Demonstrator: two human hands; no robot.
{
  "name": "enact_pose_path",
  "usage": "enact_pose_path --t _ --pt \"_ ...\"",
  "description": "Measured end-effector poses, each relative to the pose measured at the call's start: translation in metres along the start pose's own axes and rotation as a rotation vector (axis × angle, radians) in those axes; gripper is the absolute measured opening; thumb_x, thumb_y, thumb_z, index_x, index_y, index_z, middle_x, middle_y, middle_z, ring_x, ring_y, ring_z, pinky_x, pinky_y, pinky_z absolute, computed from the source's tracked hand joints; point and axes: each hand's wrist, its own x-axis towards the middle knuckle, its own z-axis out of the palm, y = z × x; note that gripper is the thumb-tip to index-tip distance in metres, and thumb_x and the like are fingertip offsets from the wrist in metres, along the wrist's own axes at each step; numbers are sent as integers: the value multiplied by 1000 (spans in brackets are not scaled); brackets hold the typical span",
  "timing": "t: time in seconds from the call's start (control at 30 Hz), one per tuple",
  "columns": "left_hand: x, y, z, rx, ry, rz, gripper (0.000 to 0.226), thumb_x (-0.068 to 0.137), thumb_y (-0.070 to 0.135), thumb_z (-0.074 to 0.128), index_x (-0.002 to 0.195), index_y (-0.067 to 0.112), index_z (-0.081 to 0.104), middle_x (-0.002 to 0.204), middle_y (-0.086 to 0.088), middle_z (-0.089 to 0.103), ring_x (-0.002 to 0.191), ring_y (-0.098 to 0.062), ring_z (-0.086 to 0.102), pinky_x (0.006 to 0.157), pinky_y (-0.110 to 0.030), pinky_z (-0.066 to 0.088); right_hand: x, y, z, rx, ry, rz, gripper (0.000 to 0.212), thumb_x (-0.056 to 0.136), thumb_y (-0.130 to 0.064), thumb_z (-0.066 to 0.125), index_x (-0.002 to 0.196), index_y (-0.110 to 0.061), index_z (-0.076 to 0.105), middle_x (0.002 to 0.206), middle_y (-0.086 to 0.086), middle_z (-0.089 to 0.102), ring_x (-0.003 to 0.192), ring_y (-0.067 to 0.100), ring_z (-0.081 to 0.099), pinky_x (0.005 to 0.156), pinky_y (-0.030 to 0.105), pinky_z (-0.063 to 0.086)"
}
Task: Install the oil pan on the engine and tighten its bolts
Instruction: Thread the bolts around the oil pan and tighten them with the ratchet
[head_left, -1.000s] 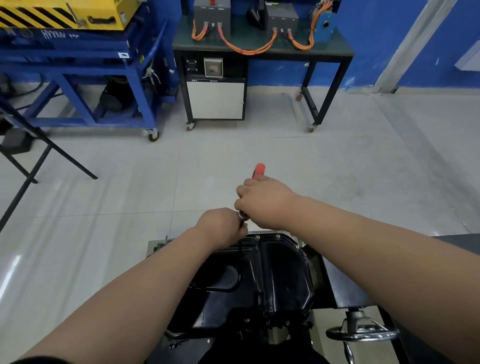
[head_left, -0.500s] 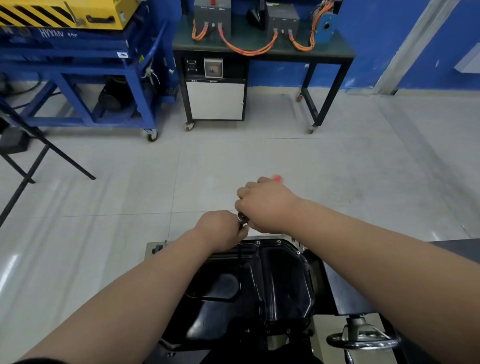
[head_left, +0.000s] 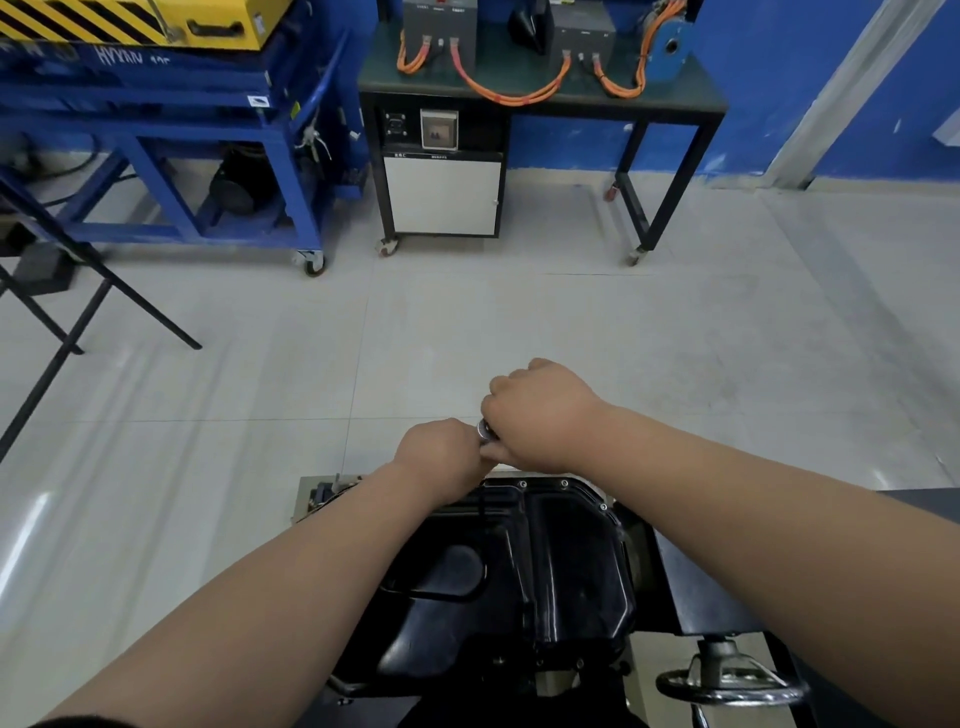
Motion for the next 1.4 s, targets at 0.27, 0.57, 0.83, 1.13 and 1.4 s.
enact_pose_path --t 0.27,0.57,0.83,1.13,1.4 --pt "-1 -2 -4 17 -11 142 36 95 36 33 82 14 59 90 -10 64 81 -27 59 59 -29 35 1 11 -9 -19 -16 -154 21 92 -28 48 109 -21 58 109 1 52 102 22 51 80 35 40" --pt "-2 0 -2 -30 -58 75 29 94 34 35 75 17 49 88 -8 65 74 -26 55 59 -29 37 -1 -2 -3 65 -85 -10 26 94 -38 43 87 -20 60 97 1 58 77 21 56 61 29 33" --pt "0 2 -3 -105 -38 -29 26 90 31 33 71 19 47 89 -5 66 74 -25 53 61 -27 36 0 -1 4 132 -98 145 41 88 -50 41 65 -20 54 67 -1 48 56 18 48 49 25 27" --pt "-2 4 -1 -47 28 31 39 94 46 31 73 19 50 85 -7 66 74 -26 56 56 -29 33 -3 11 5 139 -44 26 22 90 -37 48 99 -22 62 103 1 56 92 23 55 58 29 36" --pt "-2 6 3 -14 28 34 38 95 39 31 64 18 40 77 -6 63 65 -25 50 50 -28 30 -2 10 7 86 -57 -42 26 90 -42 47 95 -20 61 99 2 58 89 24 58 65 31 41"
